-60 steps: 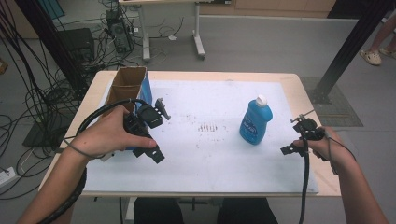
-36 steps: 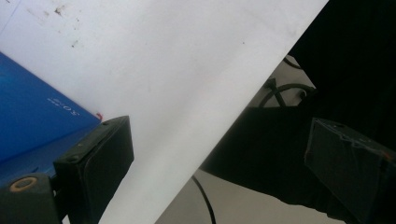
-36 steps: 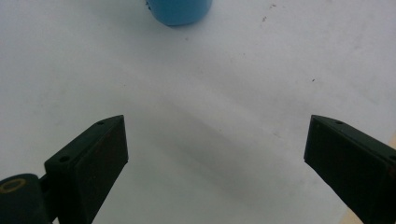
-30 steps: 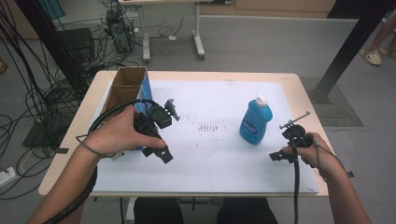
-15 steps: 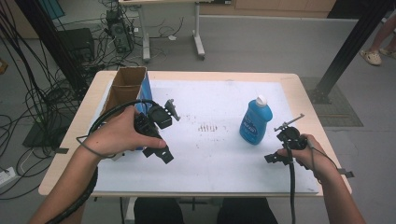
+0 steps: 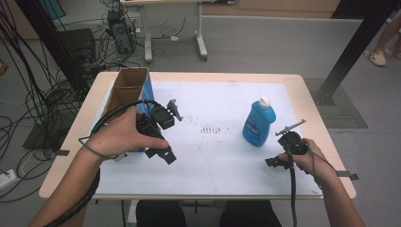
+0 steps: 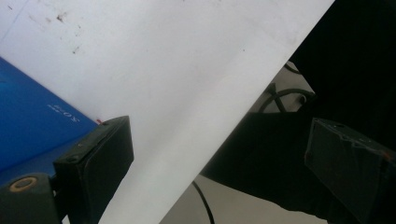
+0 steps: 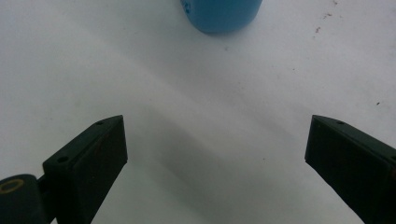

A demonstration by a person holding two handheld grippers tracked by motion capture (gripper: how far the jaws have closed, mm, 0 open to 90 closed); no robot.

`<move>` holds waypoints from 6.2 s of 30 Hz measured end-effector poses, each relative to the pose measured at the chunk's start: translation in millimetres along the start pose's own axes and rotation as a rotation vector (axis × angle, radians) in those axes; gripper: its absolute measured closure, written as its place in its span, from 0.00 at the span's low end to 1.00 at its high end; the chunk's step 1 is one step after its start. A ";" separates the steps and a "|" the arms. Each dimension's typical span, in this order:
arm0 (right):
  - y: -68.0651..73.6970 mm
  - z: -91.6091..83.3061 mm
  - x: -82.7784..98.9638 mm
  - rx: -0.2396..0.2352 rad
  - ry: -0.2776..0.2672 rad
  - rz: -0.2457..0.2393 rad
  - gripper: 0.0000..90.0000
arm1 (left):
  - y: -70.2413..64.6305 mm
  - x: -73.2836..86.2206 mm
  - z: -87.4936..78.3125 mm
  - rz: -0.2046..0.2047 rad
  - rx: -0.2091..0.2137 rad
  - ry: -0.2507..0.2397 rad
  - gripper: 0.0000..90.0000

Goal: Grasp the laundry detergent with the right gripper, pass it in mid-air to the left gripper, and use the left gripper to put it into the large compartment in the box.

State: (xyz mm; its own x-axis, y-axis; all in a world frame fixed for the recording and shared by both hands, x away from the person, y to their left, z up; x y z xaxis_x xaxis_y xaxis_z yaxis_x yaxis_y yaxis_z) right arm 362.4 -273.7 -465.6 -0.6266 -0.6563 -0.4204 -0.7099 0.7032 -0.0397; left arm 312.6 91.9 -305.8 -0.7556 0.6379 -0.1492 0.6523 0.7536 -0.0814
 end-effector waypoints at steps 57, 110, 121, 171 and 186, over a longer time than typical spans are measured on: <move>-11.8 15.1 -5.9 0.112 -0.433 0.024 0.05 | -4.2 -0.6 3.7 0.001 -0.007 -0.008 0.09; -8.0 14.0 -22.7 0.129 -0.745 -0.022 0.04 | -2.6 2.5 6.8 -0.026 0.002 -0.028 0.09; -8.4 12.4 -23.8 0.133 -0.795 -0.024 0.04 | -2.5 2.1 6.6 -0.021 0.005 -0.030 0.09; -11.4 26.2 -56.9 0.154 -0.843 -0.034 0.05 | 4.3 10.7 6.8 -0.044 0.014 -0.027 0.09; -15.7 31.7 -69.5 0.160 -0.862 -0.022 0.05 | 6.2 11.3 6.9 -0.045 0.017 -0.026 0.09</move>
State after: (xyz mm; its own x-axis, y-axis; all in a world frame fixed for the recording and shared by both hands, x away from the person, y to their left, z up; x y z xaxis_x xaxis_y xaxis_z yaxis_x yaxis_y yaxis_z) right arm 427.3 -230.5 -464.5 -0.1059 -0.2802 -0.9541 -0.6250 0.7650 -0.1553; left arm 308.5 102.6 -314.8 -0.7825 0.5989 -0.1703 0.6187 0.7786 -0.1051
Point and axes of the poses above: each handheld gripper's, and its own axes: z roughly forward along the jaws, x roughly out of its underside, y roughly to its left, the point moved 7 cm from there along z, roughly forward along the jaws, and after that the axes turned 13 degrees about -z, right-handed, at the moved point
